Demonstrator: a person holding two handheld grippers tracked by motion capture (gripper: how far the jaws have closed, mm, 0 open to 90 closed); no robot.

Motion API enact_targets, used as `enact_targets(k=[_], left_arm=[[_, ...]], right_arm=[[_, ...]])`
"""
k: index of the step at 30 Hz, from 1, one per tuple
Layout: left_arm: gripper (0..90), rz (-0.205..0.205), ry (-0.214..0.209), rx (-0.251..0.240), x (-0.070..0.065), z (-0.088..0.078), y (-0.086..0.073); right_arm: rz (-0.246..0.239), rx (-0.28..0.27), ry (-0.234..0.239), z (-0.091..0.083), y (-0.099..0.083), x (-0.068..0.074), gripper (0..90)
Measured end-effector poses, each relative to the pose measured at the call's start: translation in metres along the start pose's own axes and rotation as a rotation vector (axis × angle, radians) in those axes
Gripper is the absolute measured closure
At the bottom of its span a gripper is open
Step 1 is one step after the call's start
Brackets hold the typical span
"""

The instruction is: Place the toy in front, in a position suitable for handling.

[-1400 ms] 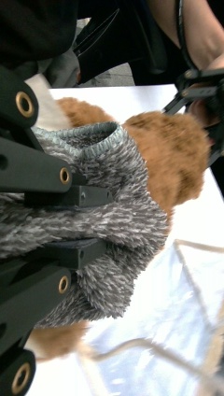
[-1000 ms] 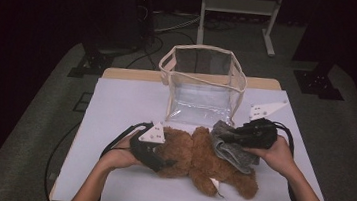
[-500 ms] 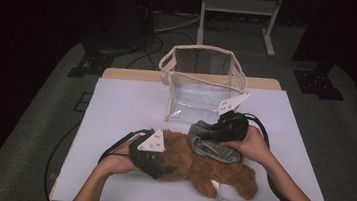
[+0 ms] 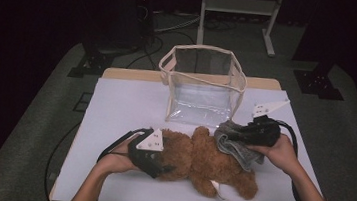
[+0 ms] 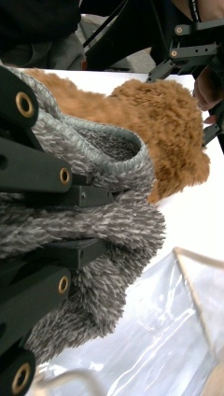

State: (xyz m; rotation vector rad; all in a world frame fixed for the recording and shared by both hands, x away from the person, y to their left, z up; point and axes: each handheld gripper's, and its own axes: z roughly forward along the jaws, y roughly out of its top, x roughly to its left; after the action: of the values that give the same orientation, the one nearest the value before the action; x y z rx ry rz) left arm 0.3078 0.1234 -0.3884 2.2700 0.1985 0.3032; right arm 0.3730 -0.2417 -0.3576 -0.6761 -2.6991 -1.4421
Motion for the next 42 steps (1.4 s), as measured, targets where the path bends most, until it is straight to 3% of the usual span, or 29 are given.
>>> enact_targets(k=[9, 18, 24, 29, 37, 42], left_arm=[[15.9, 0.001, -0.004, 0.005, 0.001, 0.000, 0.000], [15.2, 0.003, -0.004, 0.012, 0.002, -0.001, 0.001], [14.8, 0.007, -0.008, 0.021, 0.002, -0.001, 0.002], [14.7, 0.006, -0.009, 0.024, 0.003, -0.001, 0.002], [14.3, 0.008, -0.013, 0.030, 0.004, 0.000, 0.003], [13.9, 0.009, -0.013, 0.027, 0.004, -0.001, 0.002]], right_arm=[[0.081, -0.036, -0.045, -0.030, -0.039, -0.008, 77.1], [0.177, -0.071, -0.133, -0.071, -0.088, -0.013, 77.1], [0.212, -0.076, -0.181, -0.090, -0.113, -0.011, 77.1], [0.234, -0.092, -0.205, -0.103, -0.125, -0.007, 77.0], [0.231, -0.090, -0.236, -0.114, -0.131, -0.002, 77.0], [0.240, -0.062, -0.263, -0.107, -0.135, -0.005, 76.4]])
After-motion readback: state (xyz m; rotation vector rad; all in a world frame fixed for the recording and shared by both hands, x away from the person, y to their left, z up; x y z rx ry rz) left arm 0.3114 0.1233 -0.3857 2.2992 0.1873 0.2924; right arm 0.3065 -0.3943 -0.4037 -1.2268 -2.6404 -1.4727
